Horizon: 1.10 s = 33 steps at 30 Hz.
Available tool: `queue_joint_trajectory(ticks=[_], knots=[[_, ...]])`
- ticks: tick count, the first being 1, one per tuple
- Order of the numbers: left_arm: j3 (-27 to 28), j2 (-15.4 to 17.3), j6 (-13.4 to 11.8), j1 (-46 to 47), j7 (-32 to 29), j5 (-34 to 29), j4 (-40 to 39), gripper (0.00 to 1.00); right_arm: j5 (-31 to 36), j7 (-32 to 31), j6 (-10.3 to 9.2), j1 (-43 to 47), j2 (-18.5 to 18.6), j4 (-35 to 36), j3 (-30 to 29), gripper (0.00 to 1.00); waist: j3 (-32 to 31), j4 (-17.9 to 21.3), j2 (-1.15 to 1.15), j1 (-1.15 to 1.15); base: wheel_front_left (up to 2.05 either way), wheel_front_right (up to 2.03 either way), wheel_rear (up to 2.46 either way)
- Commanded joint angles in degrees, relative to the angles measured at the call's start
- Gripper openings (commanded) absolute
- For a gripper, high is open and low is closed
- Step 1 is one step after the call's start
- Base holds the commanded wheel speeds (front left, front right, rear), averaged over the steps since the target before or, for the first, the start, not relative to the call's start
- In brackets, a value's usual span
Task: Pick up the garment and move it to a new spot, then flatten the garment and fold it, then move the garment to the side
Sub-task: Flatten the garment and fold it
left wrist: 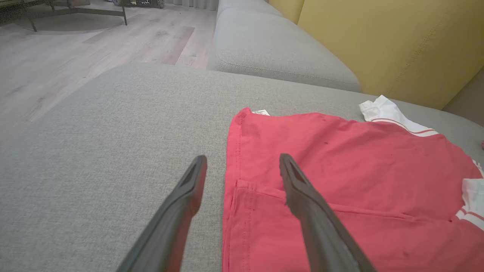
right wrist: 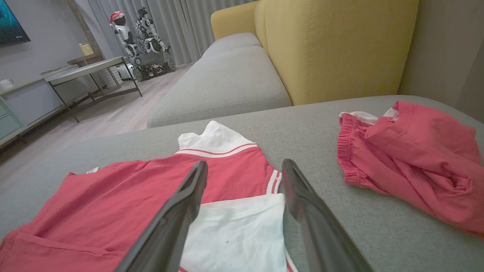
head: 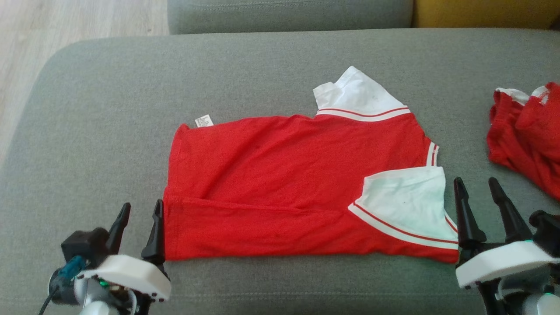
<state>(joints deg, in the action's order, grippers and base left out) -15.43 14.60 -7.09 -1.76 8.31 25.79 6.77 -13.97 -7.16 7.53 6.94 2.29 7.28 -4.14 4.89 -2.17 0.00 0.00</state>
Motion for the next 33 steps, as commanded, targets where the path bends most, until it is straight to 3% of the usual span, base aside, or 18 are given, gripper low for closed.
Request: queue_joint_trajectory(ticks=[1,5,9,11,19,28,29,30,31,33], knots=[[2.30,1.58,-0.07,3.15,0.10,-0.42,-2.02,1.00,0.14,-0.30,-0.04,-2.44,0.59,2.65,1.24,1.00,0.73,-0.31,0.00,0.00,0.00,0.00,0.00],[1.88,1.48,1.21,6.79,-0.66,0.15,-1.60,1.00,-0.31,-0.66,-0.04,-3.02,0.59,3.30,1.19,1.00,2.53,-0.63,0.00,0.00,0.00,0.00,0.00],[1.44,1.44,4.04,14.58,-2.77,1.67,2.16,1.00,-0.32,-1.04,-0.04,-4.77,0.59,4.18,1.71,1.00,6.10,-0.28,0.00,0.00,0.00,0.00,0.00],[1.13,1.47,6.52,21.00,-4.96,3.08,7.19,1.00,-0.23,-1.08,-0.04,-6.49,0.59,4.67,2.50,1.00,9.00,0.49,0.00,0.00,0.00,0.00,0.00],[1.39,2.24,11.43,33.39,-8.67,6.41,21.93,1.00,-0.73,-0.26,-0.04,-10.41,0.59,4.29,5.74,1.00,14.69,3.03,0.00,0.00,0.00,0.00,0.00],[0.33,3.06,14.01,40.60,-10.57,9.69,36.13,1.00,-2.26,1.74,-0.04,-12.75,0.59,0.87,7.02,1.00,17.32,4.92,0.00,0.00,0.00,0.00,0.00],[-0.12,3.03,14.17,40.90,-10.58,9.96,36.90,0.49,-2.45,1.95,-0.04,-12.87,0.59,0.50,6.86,1.00,17.31,4.99,0.00,0.00,0.00,0.00,0.00],[-0.60,2.93,14.29,41.14,-10.37,10.24,37.40,0.11,-2.62,2.11,-0.04,-13.02,0.59,0.18,6.64,1.00,17.28,5.00,0.00,0.00,0.00,0.00,0.00],[-1.16,2.89,14.38,41.34,-10.13,10.40,37.79,0.00,-2.65,2.26,-0.04,-13.23,0.59,-0.10,6.31,1.00,17.25,4.97,0.00,0.00,0.00,0.00,0.00],[-2.23,2.90,14.48,41.71,-9.24,10.61,38.31,0.00,-2.82,2.49,-0.04,-13.98,0.59,-0.74,5.59,1.00,17.14,4.85,0.00,0.00,0.00,0.00,0.00]])
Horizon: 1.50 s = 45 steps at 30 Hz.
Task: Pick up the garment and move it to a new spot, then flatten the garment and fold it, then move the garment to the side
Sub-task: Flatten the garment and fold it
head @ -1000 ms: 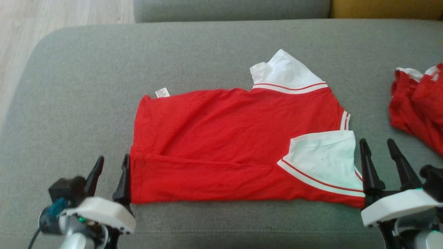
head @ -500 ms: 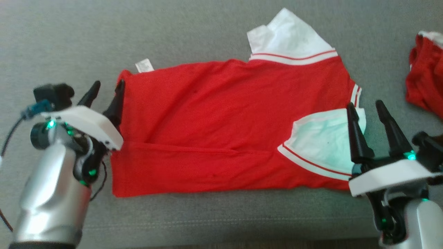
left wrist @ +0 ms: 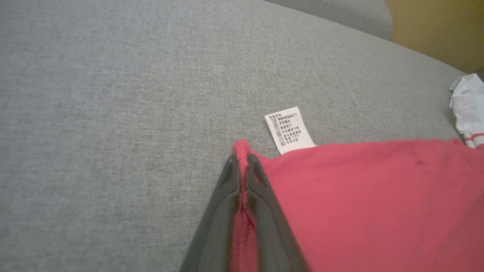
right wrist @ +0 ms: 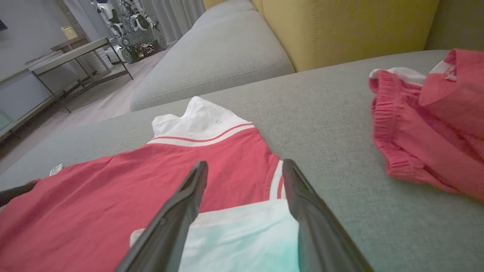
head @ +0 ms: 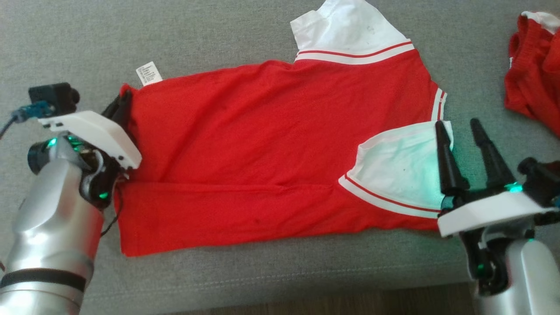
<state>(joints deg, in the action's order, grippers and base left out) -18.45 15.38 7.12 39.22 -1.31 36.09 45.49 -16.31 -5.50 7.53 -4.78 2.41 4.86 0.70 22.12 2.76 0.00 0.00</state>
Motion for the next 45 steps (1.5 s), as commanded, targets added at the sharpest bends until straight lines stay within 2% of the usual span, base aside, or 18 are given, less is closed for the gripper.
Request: queue_joint_trajectory(ticks=[1,7,11,15,16,23,29,33,34,35,40,45], knots=[[0.29,2.14,0.29,0.91,0.98,0.35,-0.20,0.00,-0.26,0.86,-0.04,-2.87,0.47,1.27,0.33,1.00,-0.16,-0.19,0.00,0.00,0.00,0.00,0.00],[-2.02,1.77,0.34,2.74,5.29,0.87,0.03,0.00,1.41,0.24,-0.04,-11.48,0.47,-2.82,-1.84,1.00,0.03,-1.59,0.00,0.00,0.00,0.00,0.00],[-3.80,0.19,0.35,5.04,6.80,1.50,0.39,0.00,2.70,-1.75,-0.04,-19.99,0.49,-9.27,-3.25,1.00,1.24,-4.09,0.00,0.00,0.00,0.00,0.00],[-6.12,-2.32,0.35,8.15,7.68,2.33,0.83,0.00,2.64,-3.84,-0.04,-28.73,2.21,-17.20,-3.49,1.00,3.39,-7.70,0.00,0.00,0.00,0.00,0.00],[-6.12,-2.32,0.35,8.15,7.68,2.33,0.83,0.00,2.64,-3.84,-0.04,-28.73,2.21,-17.20,-3.49,1.00,3.39,-7.70,0.00,0.00,0.00,0.00,0.00],[-10.83,-5.87,0.36,12.62,9.44,4.53,2.28,0.00,2.77,-7.60,-0.04,-42.30,5.78,-33.88,-1.33,1.00,5.99,-12.62,0.00,0.00,0.00,0.00,0.00],[-14.50,-6.90,0.36,14.75,11.03,7.06,3.79,0.00,4.15,-11.55,-0.04,-50.76,8.25,-46.81,0.53,1.00,6.91,-14.17,0.00,0.00,0.00,0.00,0.00],[-16.52,-7.10,0.36,15.65,11.86,8.92,4.88,0.00,4.99,-14.78,-0.04,-54.26,9.32,-52.88,1.49,1.00,6.95,-14.57,0.00,0.00,0.00,0.00,0.00],[-16.92,-7.06,0.36,15.85,12.09,9.38,5.15,0.00,4.88,-15.15,-0.04,-54.93,9.40,-53.82,1.63,0.45,6.94,-14.59,0.00,0.00,0.00,0.00,0.00],[-17.30,-6.98,0.36,16.00,12.32,9.83,5.41,0.00,4.80,-15.23,-0.04,-55.42,9.42,-54.50,1.76,0.00,6.86,-14.57,0.00,0.00,0.00,0.00,0.00],[-18.18,-5.96,0.36,16.53,14.15,11.67,6.59,0.00,3.24,-11.50,-0.04,-56.77,9.11,-55.75,1.84,0.00,6.08,-13.91,0.00,0.00,0.00,0.00,0.00],[-17.69,-4.43,0.36,16.85,15.59,13.14,6.68,0.00,0.27,-5.68,-0.04,-56.24,8.45,-53.80,2.24,0.00,5.05,-12.67,0.00,0.00,0.00,0.00,0.00]])
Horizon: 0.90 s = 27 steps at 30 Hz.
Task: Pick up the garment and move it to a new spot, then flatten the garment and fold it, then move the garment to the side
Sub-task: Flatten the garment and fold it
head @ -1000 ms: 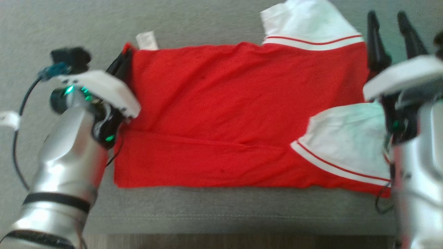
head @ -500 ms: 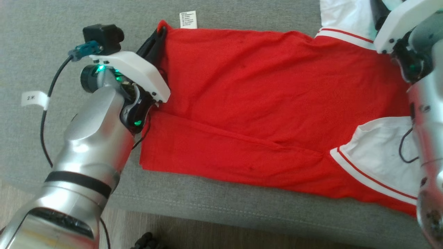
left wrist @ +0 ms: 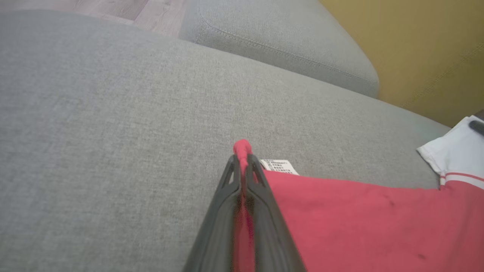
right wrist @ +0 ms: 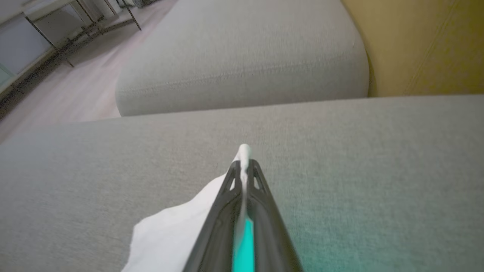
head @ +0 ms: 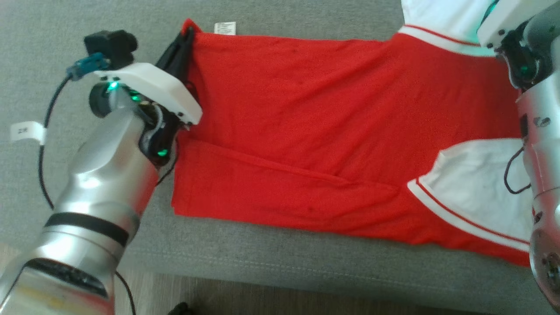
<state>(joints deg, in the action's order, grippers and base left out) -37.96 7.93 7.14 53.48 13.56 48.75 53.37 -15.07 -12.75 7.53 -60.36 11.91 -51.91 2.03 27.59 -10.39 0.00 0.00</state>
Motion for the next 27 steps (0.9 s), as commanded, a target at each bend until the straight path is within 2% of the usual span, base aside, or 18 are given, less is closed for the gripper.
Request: queue_joint_trajectory(ticks=[1,6,7,10,14,15,19,24,27], knots=[[2.03,3.44,0.35,2.49,0.89,0.72,-1.38,0.00,-1.58,2.55,-0.04,-0.12,-1.03,3.80,1.28,0.00,-0.71,0.78,0.00,0.00,0.00,0.00,0.00],[3.27,5.63,0.35,0.32,1.34,1.67,-3.70,0.00,-5.75,6.45,-0.04,6.14,-1.07,11.59,3.56,0.00,-2.65,2.34,0.00,0.00,0.00,0.00,0.00],[4.53,6.38,0.35,-1.61,1.39,2.41,-5.63,0.00,-7.41,7.29,-0.04,10.75,-0.89,16.17,3.98,0.00,-3.65,2.94,0.00,0.00,0.00,0.00,0.00],[7.48,7.64,0.35,-5.84,1.41,3.70,-9.48,0.00,-10.07,7.42,-0.04,19.50,-1.33,24.15,3.47,0.00,-5.20,4.22,0.00,0.00,0.00,0.00,0.00],[10.96,9.36,0.35,-12.37,1.42,4.29,-14.63,0.00,-12.46,5.81,-0.04,31.80,-2.76,35.27,2.10,0.00,-6.87,5.86,0.00,0.00,0.00,0.00,0.00],[10.96,9.36,0.35,-12.37,1.42,4.29,-14.63,0.00,-12.46,5.81,-0.04,31.80,-2.76,35.27,2.10,0.00,-6.87,5.86,0.00,0.00,0.00,0.00,0.00],[13.31,10.44,0.04,-17.95,1.43,4.39,-19.34,0.00,-13.86,3.81,-0.04,42.07,-4.90,45.50,0.02,0.00,-7.81,6.94,0.00,0.00,0.00,0.00,0.00],[14.23,11.65,-1.48,-23.46,1.35,4.72,-24.26,0.00,-14.32,1.88,-0.04,51.22,-7.43,55.03,-2.44,0.00,-8.44,7.79,0.00,0.00,0.00,0.00,0.00],[14.81,12.58,-2.91,-26.69,1.11,5.36,-26.81,0.00,-14.66,0.75,-0.04,55.34,-8.39,58.45,-3.20,0.00,-8.67,8.40,0.00,0.00,0.00,0.00,0.00]])
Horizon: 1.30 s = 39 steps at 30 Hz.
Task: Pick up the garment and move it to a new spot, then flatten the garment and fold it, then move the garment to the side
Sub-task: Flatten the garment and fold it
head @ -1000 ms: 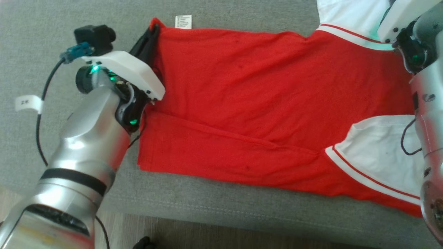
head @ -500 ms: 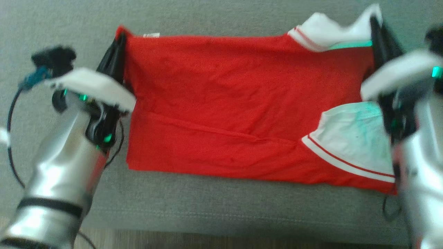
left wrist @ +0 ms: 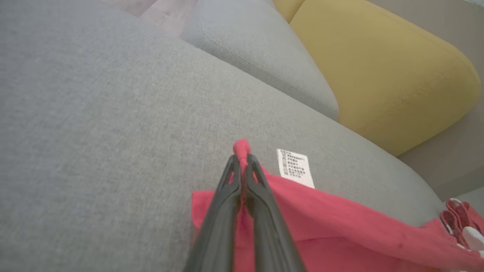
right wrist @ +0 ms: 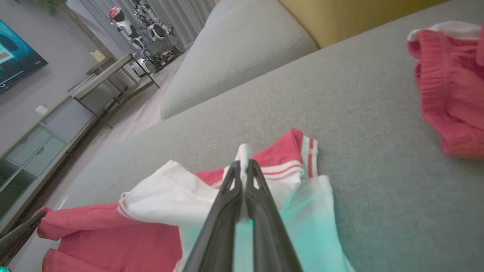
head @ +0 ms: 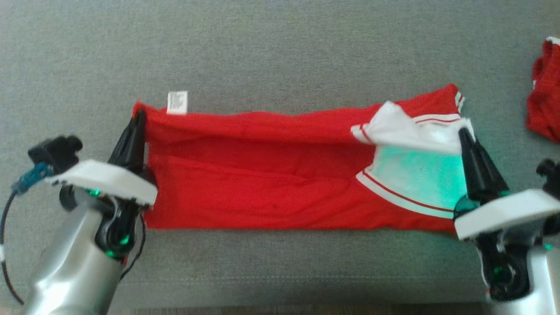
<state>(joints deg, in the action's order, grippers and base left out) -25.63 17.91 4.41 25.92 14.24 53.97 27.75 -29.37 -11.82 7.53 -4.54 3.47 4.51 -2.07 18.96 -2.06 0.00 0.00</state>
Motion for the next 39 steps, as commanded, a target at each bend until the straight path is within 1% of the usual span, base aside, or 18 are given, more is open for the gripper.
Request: queue_joint_trajectory(ticks=[1,3,4,5,6,7,10,13,16,18,21,25,29,32,39], knots=[[2.50,2.85,-0.59,-0.19,0.19,0.31,-1.98,0.00,-0.42,-0.54,-0.04,0.68,-0.13,2.72,0.88,0.00,-0.03,0.18,0.00,0.00,0.00,0.00,0.00],[2.30,3.08,-1.28,-2.16,-0.71,0.81,-3.16,0.00,-0.59,-1.21,-0.04,2.61,-0.37,3.21,1.02,0.00,-0.01,0.35,0.00,0.00,0.00,0.00,0.00],[2.16,3.18,-1.66,-3.02,-1.12,0.94,-3.45,0.00,-0.39,-1.80,-0.04,3.49,-0.44,2.86,1.14,0.19,-0.04,0.41,0.00,0.00,0.00,0.00,0.00],[2.04,3.24,-2.11,-3.80,-1.41,1.00,-3.58,0.34,-0.40,-2.30,-0.04,4.25,-0.49,2.45,1.31,1.00,-0.07,0.41,0.00,0.00,0.00,0.00,0.00],[1.97,3.23,-2.61,-4.50,-1.52,1.03,-3.53,0.73,-0.34,-2.44,-0.04,4.82,-0.52,2.09,1.34,1.00,-0.14,0.40,0.00,0.00,0.00,0.00,0.00],[1.91,3.13,-2.98,-5.10,-1.51,1.06,-3.40,1.00,-0.43,-2.62,-0.04,5.46,-0.54,1.55,1.43,1.00,-0.26,0.37,0.00,0.00,0.00,0.00,0.00],[1.54,2.99,-4.39,-6.50,-0.88,-0.33,-2.89,1.00,-0.76,-1.59,-0.04,6.87,-0.56,0.94,2.03,1.00,-0.72,0.33,0.00,0.00,0.00,0.00,0.00],[2.30,2.54,-6.05,-7.92,0.15,-2.39,-3.27,1.00,0.57,0.76,-0.04,7.79,-0.57,1.29,2.29,1.00,-1.54,0.46,0.00,0.00,0.00,0.00,0.00],[3.97,2.29,-8.37,-9.49,0.66,-6.70,-5.41,1.00,3.42,4.33,-0.04,7.61,-0.58,2.31,1.45,1.00,-2.55,0.69,0.00,0.00,0.00,0.00,0.00],[6.48,1.77,-10.06,-10.75,0.71,-11.19,-9.02,1.00,5.57,6.11,-0.04,7.06,-0.58,2.84,1.10,1.00,-3.32,0.68,0.00,0.00,0.00,0.00,0.00],[9.54,0.62,-11.66,-13.39,0.73,-17.79,-14.66,1.00,9.32,7.47,-0.04,6.09,-0.58,3.15,0.77,1.00,-4.60,0.48,0.00,0.00,0.00,0.00,0.00],[11.11,-0.56,-12.24,-16.64,0.74,-24.11,-19.71,1.00,14.14,7.87,-0.04,5.50,-0.58,3.35,0.76,1.00,-6.36,0.00,0.00,0.00,0.00,0.00,0.00],[10.32,-0.98,-12.28,-19.30,0.74,-27.81,-21.30,1.00,17.82,7.39,-0.04,6.28,-0.58,2.90,1.59,1.00,-8.22,-0.42,0.00,0.00,0.00,0.00,0.00],[9.60,-1.13,-12.53,-20.95,0.75,-29.34,-21.82,1.00,19.33,7.57,-0.04,6.69,-0.58,2.58,2.32,1.00,-9.06,-0.51,0.00,0.00,0.00,0.00,0.00],[8.92,-1.24,-13.14,-22.28,0.75,-30.56,-21.83,1.00,20.85,7.63,-0.04,6.42,-0.58,2.17,3.08,1.00,-9.78,-0.82,0.00,0.00,0.00,0.00,0.00]])
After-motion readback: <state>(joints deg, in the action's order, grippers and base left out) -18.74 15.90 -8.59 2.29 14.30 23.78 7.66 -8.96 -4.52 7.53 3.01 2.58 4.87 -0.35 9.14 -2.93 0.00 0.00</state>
